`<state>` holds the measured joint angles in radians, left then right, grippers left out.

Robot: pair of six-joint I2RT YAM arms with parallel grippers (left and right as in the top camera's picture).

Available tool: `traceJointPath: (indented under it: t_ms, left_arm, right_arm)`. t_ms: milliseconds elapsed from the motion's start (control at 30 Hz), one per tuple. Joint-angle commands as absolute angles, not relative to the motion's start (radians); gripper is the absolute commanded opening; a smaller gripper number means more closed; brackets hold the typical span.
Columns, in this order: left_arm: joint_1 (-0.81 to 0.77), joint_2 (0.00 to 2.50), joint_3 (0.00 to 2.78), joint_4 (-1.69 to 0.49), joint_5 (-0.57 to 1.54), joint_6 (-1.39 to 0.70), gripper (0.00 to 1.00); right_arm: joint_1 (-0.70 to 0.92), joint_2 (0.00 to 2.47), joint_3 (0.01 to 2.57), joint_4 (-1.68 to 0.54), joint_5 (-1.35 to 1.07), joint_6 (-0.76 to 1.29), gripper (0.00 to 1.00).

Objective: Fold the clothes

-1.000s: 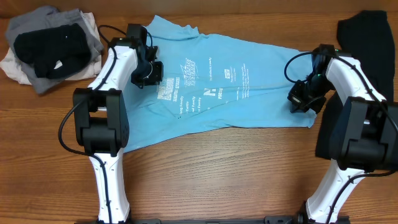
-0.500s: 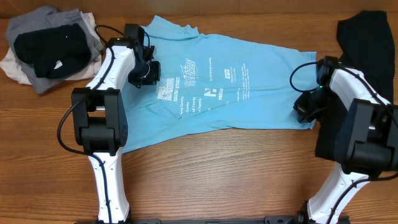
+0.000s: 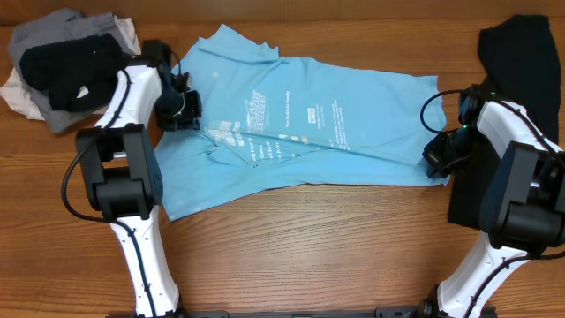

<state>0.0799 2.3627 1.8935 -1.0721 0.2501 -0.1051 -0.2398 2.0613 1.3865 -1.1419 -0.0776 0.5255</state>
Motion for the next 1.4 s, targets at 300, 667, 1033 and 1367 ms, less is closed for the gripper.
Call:
traceJointPath:
  t_ms: [300, 667, 1033, 1367]
  left_arm:
    - [0.104, 2.379, 1.884, -1.122, 0.248, -0.067, 0.04]
    - [0.054, 2.127, 1.884, -1.033, 0.256, -0.062, 0.04]
    - [-0.096, 2.082, 1.884, -0.764, 0.259, -0.068, 0.04]
    - [-0.117, 2.231, 1.884, -0.771, 0.249, -0.114, 0.04]
  right_arm:
    - [-0.262, 2.007, 1.336, -1.180, 0.049, 0.555, 0.04]
    - [-0.263, 1.782, 1.349, -1.110, 0.033, 0.554, 0.04]
    - [-0.229, 1.783, 1.404, -0.596, -0.294, 0.418, 0.04]
    - [-0.167, 1.970, 1.410, -0.290, -0.293, 0.418, 0.04]
